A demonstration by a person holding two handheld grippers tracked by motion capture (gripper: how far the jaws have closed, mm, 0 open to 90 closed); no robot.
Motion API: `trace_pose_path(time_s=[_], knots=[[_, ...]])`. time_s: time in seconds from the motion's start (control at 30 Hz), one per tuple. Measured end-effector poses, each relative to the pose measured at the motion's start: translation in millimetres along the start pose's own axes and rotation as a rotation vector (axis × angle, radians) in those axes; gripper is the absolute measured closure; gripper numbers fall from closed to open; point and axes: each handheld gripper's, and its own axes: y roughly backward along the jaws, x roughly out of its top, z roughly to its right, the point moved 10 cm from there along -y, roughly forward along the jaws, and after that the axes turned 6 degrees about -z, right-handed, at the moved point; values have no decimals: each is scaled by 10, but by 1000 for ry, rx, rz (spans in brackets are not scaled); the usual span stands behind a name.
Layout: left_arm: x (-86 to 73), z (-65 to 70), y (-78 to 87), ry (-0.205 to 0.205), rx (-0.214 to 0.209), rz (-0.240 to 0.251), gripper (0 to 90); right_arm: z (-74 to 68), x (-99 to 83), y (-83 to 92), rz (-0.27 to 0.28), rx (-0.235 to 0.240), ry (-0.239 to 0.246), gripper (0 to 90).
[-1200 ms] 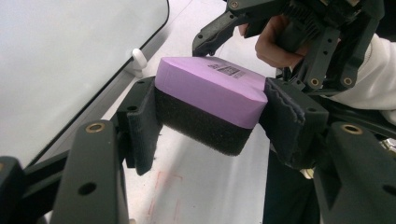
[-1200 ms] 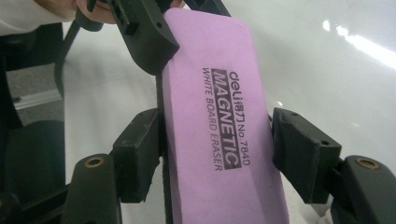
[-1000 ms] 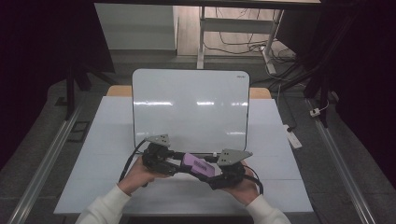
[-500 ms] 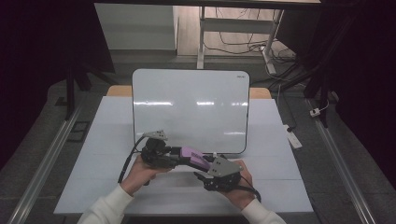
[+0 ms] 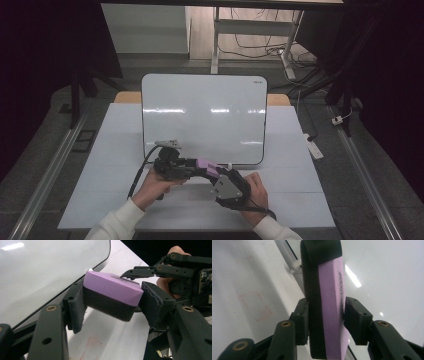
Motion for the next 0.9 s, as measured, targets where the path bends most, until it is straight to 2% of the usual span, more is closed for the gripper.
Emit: trace_pose_path(time_s=[0.13,0.23,0.33,0.43,0.53,0.67,0.8,0.9], knots=[[15,2,12,-4,1,16,406,13,-29,-12,-6,-1,7,626],[42,7,44,-13,4,44,340,49,-23,-1,2,-9,-9,633],[62,-1,124,-28,43,77,270,119,-6,19,33,0,-66,636],[41,1,226,-65,97,95,232,258,-11,47,52,5,-146,637],[-28,9,335,-92,134,100,224,484,-17,84,68,-17,-252,636],[-175,-32,458,-100,186,94,220,902,-29,160,98,-61,-423,636],[-360,-107,578,-104,246,81,220,1324,-30,222,114,-119,-540,636],[-514,-166,682,-101,297,73,219,1598,-31,240,117,-162,-598,636]])
